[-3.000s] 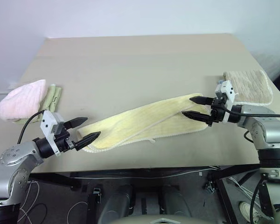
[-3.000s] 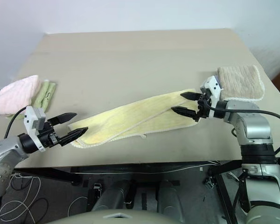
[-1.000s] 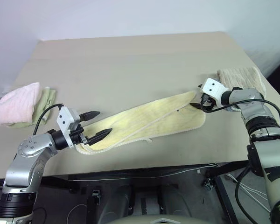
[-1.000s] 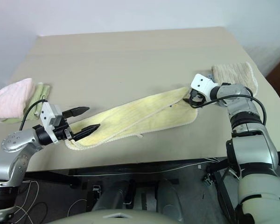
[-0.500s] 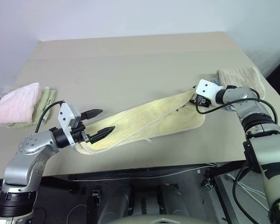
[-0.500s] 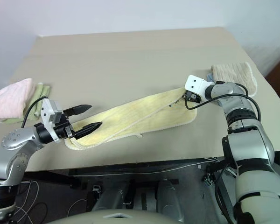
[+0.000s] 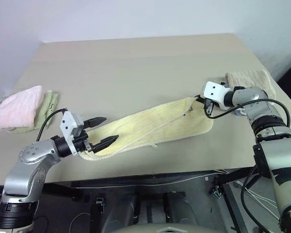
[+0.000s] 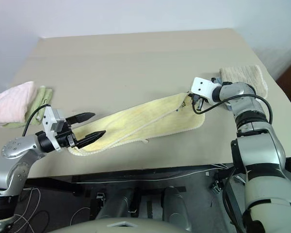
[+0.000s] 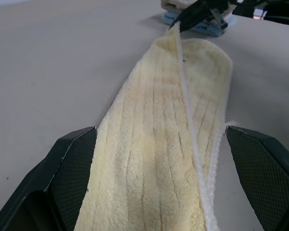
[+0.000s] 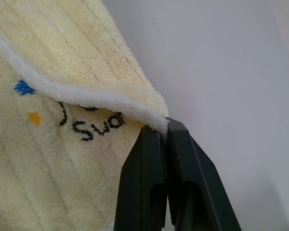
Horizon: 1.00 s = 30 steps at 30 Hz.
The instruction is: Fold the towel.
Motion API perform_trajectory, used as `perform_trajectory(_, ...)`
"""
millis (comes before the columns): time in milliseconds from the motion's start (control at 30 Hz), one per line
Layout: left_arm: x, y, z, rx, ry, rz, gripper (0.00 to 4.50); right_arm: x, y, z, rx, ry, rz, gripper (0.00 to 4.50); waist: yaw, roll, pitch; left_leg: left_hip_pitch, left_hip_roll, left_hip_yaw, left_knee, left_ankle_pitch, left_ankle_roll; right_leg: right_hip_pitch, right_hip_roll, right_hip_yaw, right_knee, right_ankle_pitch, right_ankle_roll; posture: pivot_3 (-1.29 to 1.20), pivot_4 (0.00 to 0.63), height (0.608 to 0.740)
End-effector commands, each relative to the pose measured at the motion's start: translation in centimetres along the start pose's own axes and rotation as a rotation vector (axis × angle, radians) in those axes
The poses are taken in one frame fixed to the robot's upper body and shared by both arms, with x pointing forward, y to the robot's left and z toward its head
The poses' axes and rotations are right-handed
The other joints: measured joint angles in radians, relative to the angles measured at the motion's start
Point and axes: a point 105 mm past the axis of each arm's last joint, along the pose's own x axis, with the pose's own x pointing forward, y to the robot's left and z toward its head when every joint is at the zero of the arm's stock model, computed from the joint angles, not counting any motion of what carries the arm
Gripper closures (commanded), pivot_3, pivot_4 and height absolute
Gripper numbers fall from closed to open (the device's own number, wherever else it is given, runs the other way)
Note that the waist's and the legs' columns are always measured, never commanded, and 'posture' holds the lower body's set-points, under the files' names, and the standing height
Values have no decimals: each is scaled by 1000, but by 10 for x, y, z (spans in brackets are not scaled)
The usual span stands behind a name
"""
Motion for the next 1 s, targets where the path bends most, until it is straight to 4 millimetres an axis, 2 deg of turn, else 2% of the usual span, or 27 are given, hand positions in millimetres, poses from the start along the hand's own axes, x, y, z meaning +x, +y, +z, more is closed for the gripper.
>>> perform_trajectory(33,-6,1,11,58,-26,7,0,-20,-42,40,26,-139,-117,4481,-1,1,0,0,0,0,0,0,0,0,0,0,0,0,0,0,150,740)
perform_trajectory(133,-7,-1,11,59,-31,7,0,-27,-55,58,10,-203,-169,4481,0,1,0,0,0,0,-1,-1,-1,-1,0,0,0,0,0,0,150,740)
perform_trajectory(233,3,-13,9,49,-31,-30,0,-34,-74,83,40,-280,-260,4481,3,1,0,0,0,0,-1,-1,-1,0,0,0,0,0,-1,0,150,740)
perform_trajectory(300,9,-17,11,47,-35,-44,0,-37,-82,90,59,-281,-299,4481,8,1,0,0,0,0,-1,-1,-1,0,0,0,0,0,-1,0,150,740)
perform_trajectory(500,30,-33,15,27,-43,-115,0,-39,-97,92,42,-200,-425,4481,8,1,0,0,0,0,-1,-1,-2,-1,-1,0,1,0,-1,0,150,740)
perform_trajectory(600,33,-37,14,31,-28,-133,0,-41,-100,97,33,-195,-453,4481,7,1,0,0,0,0,-1,-1,-2,-1,-1,0,1,0,-1,0,150,740)
perform_trajectory(733,32,-30,13,72,-8,-83,0,-43,-102,96,18,-165,-467,4481,3,1,0,0,0,0,-1,0,-1,-2,0,1,2,-1,-1,0,150,740)
perform_trajectory(867,20,-30,-11,210,127,-74,0,-44,-104,95,-4,-142,-488,4481,3,1,1,0,0,1,-2,0,-1,-2,0,1,2,-1,-1,0,150,740)
perform_trajectory(1000,15,-22,-9,214,101,-11,0,-45,-106,100,-8,-155,-491,4481,7,1,1,0,0,1,-2,-1,-2,-2,0,1,1,-1,-1,0,150,740)
